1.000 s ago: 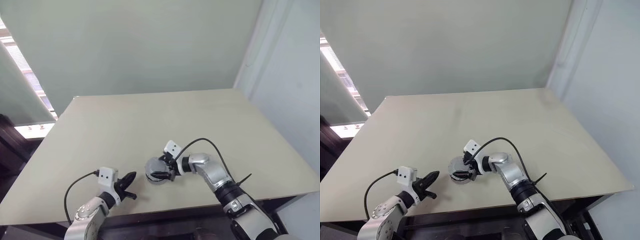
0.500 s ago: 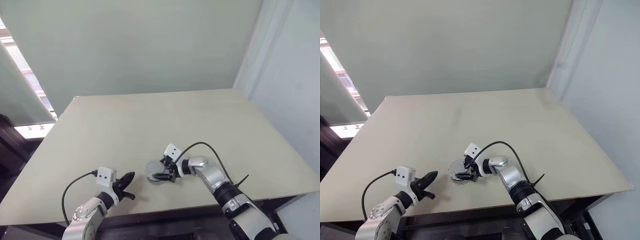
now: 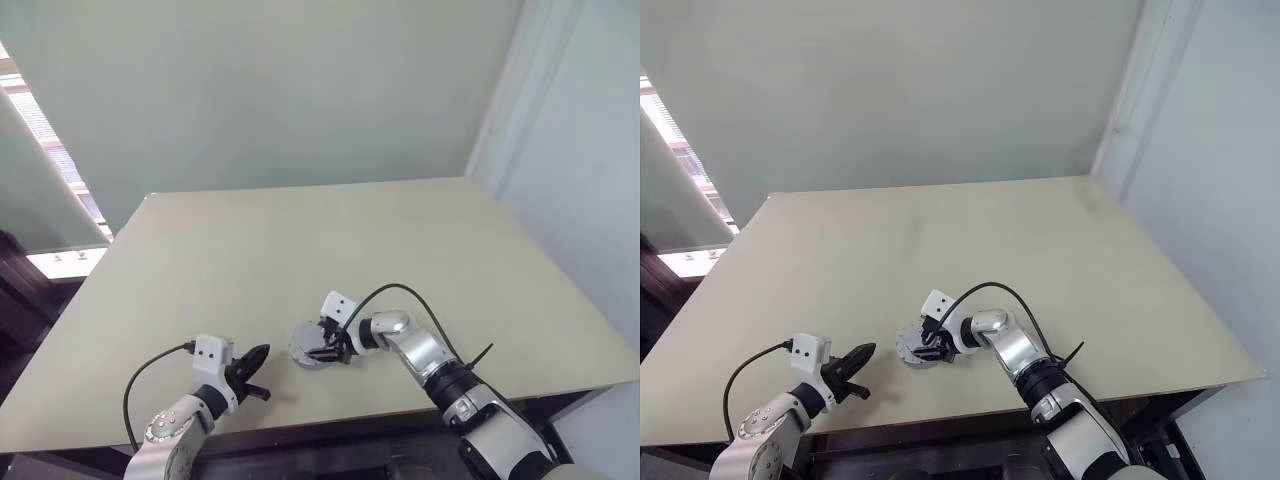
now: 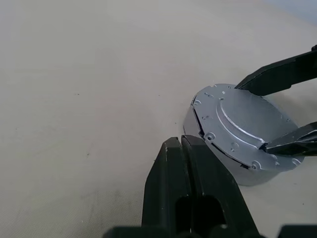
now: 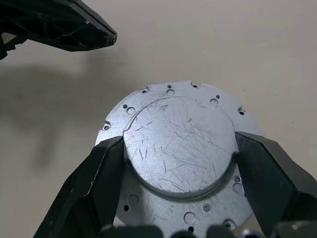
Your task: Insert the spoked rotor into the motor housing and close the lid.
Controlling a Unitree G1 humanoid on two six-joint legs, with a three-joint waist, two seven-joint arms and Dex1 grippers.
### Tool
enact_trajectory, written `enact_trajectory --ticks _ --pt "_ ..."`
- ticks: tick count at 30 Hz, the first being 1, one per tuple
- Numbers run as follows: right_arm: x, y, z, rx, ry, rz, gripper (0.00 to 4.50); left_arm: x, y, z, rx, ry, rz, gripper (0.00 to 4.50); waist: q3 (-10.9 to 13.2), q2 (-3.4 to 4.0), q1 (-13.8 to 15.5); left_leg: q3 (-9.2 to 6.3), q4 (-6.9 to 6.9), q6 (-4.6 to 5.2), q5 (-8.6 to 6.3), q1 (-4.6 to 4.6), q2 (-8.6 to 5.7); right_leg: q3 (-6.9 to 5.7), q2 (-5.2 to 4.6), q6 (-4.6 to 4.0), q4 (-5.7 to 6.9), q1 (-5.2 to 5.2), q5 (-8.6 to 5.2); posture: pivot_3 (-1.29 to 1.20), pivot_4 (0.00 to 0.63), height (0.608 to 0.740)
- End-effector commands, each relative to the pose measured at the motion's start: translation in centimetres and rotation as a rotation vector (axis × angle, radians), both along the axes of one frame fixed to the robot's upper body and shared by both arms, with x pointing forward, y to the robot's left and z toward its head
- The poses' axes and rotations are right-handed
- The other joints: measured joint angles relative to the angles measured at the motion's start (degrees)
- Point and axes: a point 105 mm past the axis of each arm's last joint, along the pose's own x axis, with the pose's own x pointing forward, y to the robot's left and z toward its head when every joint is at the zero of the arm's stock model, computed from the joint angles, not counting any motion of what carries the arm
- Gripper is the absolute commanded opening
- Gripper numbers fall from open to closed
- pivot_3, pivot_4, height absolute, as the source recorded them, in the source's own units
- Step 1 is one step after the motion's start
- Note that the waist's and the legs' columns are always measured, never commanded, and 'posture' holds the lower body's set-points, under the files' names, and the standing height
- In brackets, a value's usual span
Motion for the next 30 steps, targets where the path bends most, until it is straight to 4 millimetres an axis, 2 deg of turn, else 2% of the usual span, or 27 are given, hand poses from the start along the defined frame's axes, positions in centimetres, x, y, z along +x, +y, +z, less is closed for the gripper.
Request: enact_trajectory --ticks 1,23,30 --pt "0.2 0.6 0.7 -0.017 -0.018 -0.001 3.22 0.5 -0.3 1.4 0.001 -0.057 -0.019 0.0 0.0 0.0 0.0 0.0 0.0 0.0 0.0 0.0 0.0 0.0 0.0 0.0 0.01 0.0 0.0 0.0 0.0 0.74" --pt "-0.2 -0.3 -1.2 -0.206 -0.027 -0.02 3.22 0.7 -0.7 1.3 -0.006 -0.055 -0.025 0.0 -0.1 0.06 -0.02 0.0 0.02 0.0 0.0 0.04 0.0 -0.01 0.01 0.0 0.03 0.04 0.0 0.0 0.0 0.74" --pt "-0.1 -0.8 -1.6 -0.264 -0.036 -0.025 3.22 1.3 -1.5 1.3 0.012 -0.06 -0.062 0.0 -0.28 0.17 -0.02 0.01 0.04 0.0 0.0 0.09 0.0 -0.01 0.01 -0.01 0.04 0.09 -0.01 0.0 0.0 0.74"
